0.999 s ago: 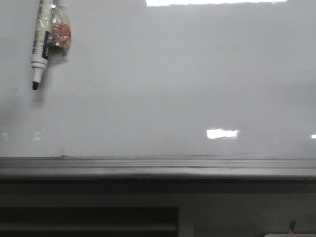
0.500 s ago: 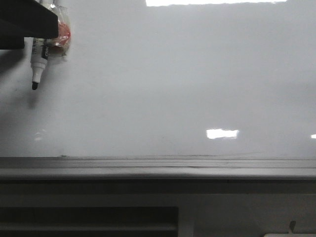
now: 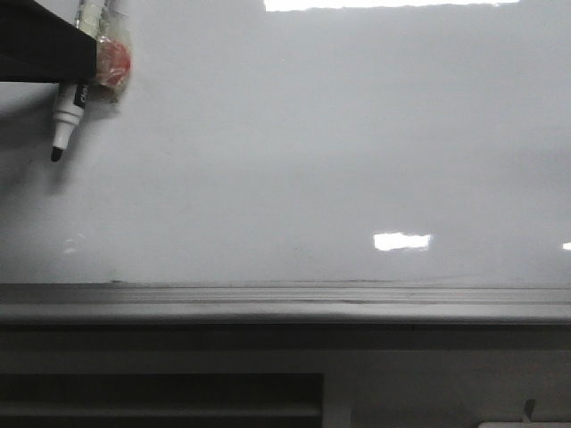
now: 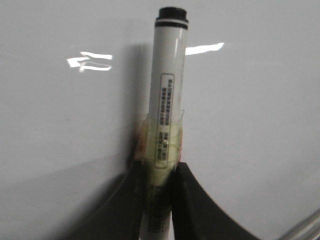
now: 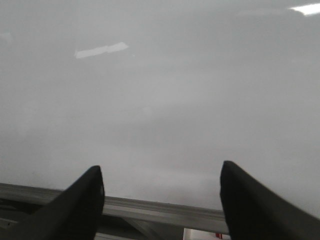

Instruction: Write number 2 on whiteboard

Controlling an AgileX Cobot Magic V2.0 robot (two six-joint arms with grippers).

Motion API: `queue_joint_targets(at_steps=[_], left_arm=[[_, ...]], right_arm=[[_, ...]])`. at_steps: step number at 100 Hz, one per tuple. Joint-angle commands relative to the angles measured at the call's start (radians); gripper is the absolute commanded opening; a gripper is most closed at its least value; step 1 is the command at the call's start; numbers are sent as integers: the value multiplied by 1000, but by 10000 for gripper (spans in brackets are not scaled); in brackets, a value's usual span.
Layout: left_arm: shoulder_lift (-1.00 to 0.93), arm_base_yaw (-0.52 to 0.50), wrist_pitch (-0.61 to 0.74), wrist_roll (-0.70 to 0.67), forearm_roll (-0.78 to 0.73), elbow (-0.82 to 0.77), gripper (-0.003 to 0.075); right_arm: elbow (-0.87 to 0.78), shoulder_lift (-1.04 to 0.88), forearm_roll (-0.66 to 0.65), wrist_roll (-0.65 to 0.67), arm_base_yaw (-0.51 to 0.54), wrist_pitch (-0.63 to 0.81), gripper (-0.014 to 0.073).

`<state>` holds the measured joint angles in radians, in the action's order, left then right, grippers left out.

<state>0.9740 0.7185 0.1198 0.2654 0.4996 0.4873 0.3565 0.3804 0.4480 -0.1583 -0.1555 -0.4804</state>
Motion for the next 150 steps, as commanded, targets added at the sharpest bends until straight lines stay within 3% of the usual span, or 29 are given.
queue_joint_targets(at_steps=[1,20,43,60,80,100,116,126,150], left_arm=[[-31,18,-26,1,-96,67,-20],[-30,111,-253,1,-308,195,-20],[16,240,-453,1,-467,311,-20],[73,319,-463,1,-527,342,-20],[107,338,-452,1,-546,376,-20],[118,338,-440,1,-556,384,-20],[118,338,-422,1,-557,384,-20],[118,338,-415,1,-560,384,-20],[118,338,-410,1,-584,384,-19]], right_arm=[[63,19,61,-53,-16,20,444],[182,116,288,-321,-96,-93,444],[384,346,359,-460,-193,-228,444],[517,488,361,-483,-237,-282,444],[602,604,363,-490,-245,-374,444],[606,662,515,-615,-245,-394,444],[606,712,543,-646,-245,-417,443],[606,736,580,-693,-245,-436,360],[606,758,619,-748,-245,-458,-63]])
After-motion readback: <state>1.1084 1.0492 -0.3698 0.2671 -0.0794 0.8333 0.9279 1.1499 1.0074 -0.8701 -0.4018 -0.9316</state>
